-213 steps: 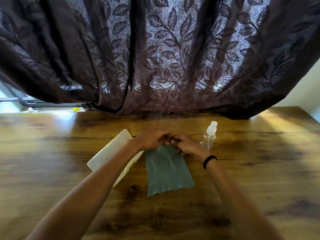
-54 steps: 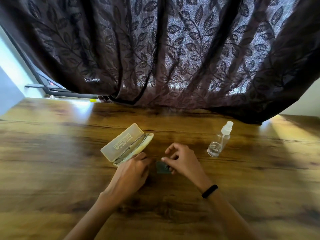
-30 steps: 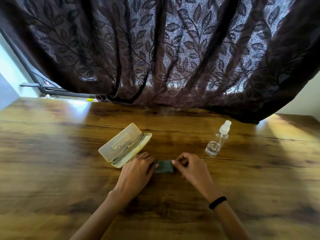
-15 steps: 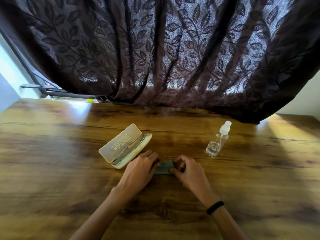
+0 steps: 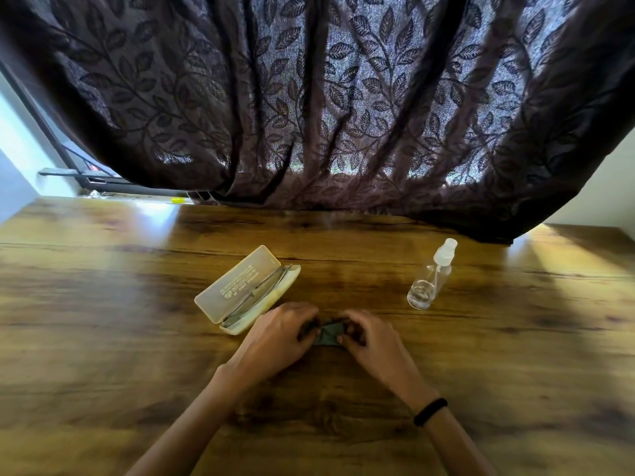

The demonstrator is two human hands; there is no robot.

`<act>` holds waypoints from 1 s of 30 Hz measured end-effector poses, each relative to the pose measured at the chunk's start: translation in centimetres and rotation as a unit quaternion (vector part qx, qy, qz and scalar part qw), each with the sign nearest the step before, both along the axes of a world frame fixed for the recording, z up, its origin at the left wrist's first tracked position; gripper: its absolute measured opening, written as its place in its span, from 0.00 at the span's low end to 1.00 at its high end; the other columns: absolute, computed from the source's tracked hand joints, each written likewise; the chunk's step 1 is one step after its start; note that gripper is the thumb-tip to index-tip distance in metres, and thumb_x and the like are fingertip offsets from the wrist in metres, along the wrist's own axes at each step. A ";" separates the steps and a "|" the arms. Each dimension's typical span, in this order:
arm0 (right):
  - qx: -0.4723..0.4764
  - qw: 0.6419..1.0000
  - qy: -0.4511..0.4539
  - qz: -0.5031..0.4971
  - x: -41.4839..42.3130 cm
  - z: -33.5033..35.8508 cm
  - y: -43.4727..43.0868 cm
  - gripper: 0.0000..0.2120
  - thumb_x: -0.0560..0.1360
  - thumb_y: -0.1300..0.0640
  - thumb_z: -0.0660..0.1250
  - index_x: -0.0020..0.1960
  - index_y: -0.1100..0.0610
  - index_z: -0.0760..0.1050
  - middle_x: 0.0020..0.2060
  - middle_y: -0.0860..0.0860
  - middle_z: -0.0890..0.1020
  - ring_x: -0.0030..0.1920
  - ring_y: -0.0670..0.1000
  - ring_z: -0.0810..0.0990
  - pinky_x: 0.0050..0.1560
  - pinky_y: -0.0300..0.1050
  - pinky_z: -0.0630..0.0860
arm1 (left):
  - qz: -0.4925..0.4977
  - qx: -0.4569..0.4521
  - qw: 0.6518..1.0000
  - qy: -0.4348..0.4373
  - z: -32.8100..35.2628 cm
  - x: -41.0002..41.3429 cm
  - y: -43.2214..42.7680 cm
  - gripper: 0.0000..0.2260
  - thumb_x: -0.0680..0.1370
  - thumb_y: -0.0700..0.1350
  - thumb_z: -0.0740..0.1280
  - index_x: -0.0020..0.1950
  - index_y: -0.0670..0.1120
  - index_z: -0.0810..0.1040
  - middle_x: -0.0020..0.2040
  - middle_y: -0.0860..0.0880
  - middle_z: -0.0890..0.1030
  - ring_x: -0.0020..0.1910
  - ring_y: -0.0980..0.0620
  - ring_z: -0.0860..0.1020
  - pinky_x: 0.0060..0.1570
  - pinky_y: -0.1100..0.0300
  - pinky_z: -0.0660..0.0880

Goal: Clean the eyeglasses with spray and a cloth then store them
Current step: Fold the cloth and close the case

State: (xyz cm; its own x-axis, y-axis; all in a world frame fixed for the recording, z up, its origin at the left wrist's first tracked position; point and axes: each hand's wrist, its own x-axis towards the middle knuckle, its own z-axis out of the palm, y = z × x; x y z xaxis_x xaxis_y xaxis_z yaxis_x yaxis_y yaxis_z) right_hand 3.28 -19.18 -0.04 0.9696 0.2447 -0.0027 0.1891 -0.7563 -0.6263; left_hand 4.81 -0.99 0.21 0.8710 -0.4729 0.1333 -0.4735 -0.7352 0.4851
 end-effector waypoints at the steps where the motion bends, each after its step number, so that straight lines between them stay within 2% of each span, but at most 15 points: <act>1: 0.002 1.000 0.001 0.002 0.1 0.0 -0.1 0.16 0.75 0.57 0.64 0.62 0.51 0.71 0.58 0.48 0.76 0.52 0.41 0.72 0.51 0.31 0.70 | 0.001 -0.001 1.000 0.010 0.0 0.0 0.0 0.08 0.75 0.46 0.65 0.54 0.52 0.74 0.53 0.55 0.78 0.51 0.59 0.75 0.49 0.64 0.76; 4: 0.014 1.000 0.006 0.004 0.3 0.0 -0.2 0.13 0.76 0.53 0.62 0.60 0.51 0.72 0.56 0.48 0.77 0.50 0.40 0.71 0.43 0.28 0.68 | 0.008 -0.007 0.999 0.039 0.1 0.3 0.2 0.08 0.75 0.47 0.66 0.53 0.54 0.73 0.52 0.55 0.79 0.49 0.60 0.76 0.47 0.65 0.76; 9: -0.009 1.000 -0.017 -0.018 0.8 -0.1 -0.1 0.10 0.76 0.53 0.63 0.55 0.53 0.75 0.53 0.49 0.78 0.47 0.41 0.72 0.49 0.34 0.71 | 0.032 -0.025 0.997 0.070 0.3 0.7 0.1 0.11 0.75 0.46 0.67 0.57 0.51 0.73 0.51 0.55 0.80 0.39 0.64 0.74 0.38 0.72 0.71; 13: -0.023 0.999 -0.037 -0.032 0.8 -0.3 0.2 0.08 0.75 0.54 0.64 0.53 0.53 0.75 0.51 0.49 0.78 0.46 0.42 0.73 0.47 0.36 0.72 | 0.052 -0.043 0.996 0.063 0.3 0.7 0.0 0.10 0.76 0.44 0.65 0.57 0.50 0.74 0.53 0.53 0.80 0.45 0.62 0.75 0.41 0.71 0.73; 17: -0.027 0.998 -0.042 -0.039 0.6 -0.5 0.3 0.07 0.75 0.55 0.64 0.53 0.52 0.74 0.52 0.48 0.78 0.50 0.45 0.76 0.52 0.42 0.76 | 0.077 -0.026 0.996 0.032 0.2 0.3 -0.1 0.11 0.76 0.41 0.64 0.58 0.50 0.73 0.57 0.52 0.77 0.49 0.58 0.75 0.45 0.67 0.74; 20: -0.024 0.997 -0.059 -0.044 0.5 -0.7 0.3 0.09 0.75 0.56 0.64 0.55 0.52 0.72 0.53 0.47 0.78 0.50 0.44 0.76 0.51 0.41 0.77 | 0.099 -0.022 0.995 -0.009 0.3 -0.1 -0.2 0.11 0.76 0.40 0.64 0.58 0.49 0.73 0.57 0.52 0.75 0.50 0.56 0.76 0.45 0.67 0.73; 23: -0.021 0.996 -0.073 -0.049 0.3 -0.7 0.3 0.09 0.75 0.54 0.63 0.55 0.51 0.72 0.52 0.47 0.77 0.47 0.43 0.75 0.48 0.37 0.76 | 0.081 -0.023 0.996 -0.031 0.4 -0.7 -0.6 0.09 0.76 0.45 0.64 0.57 0.50 0.74 0.56 0.53 0.73 0.48 0.57 0.75 0.43 0.68 0.73; 26: -0.030 0.996 -0.058 -0.060 0.0 -0.6 0.5 0.10 0.74 0.50 0.64 0.55 0.51 0.72 0.50 0.46 0.77 0.45 0.41 0.74 0.44 0.33 0.74 | 0.075 0.006 0.997 -0.018 0.1 -1.1 -0.7 0.13 0.76 0.51 0.64 0.60 0.51 0.73 0.58 0.53 0.72 0.49 0.58 0.75 0.47 0.66 0.75; 30: -0.071 0.992 -0.037 -0.099 -0.4 -0.3 0.4 0.10 0.72 0.45 0.66 0.45 0.49 0.70 0.40 0.44 0.74 0.38 0.42 0.73 0.31 0.31 0.63 | 0.088 0.053 0.995 0.007 -0.3 -1.5 -0.5 0.16 0.77 0.51 0.63 0.64 0.51 0.72 0.60 0.53 0.69 0.51 0.56 0.75 0.51 0.63 0.76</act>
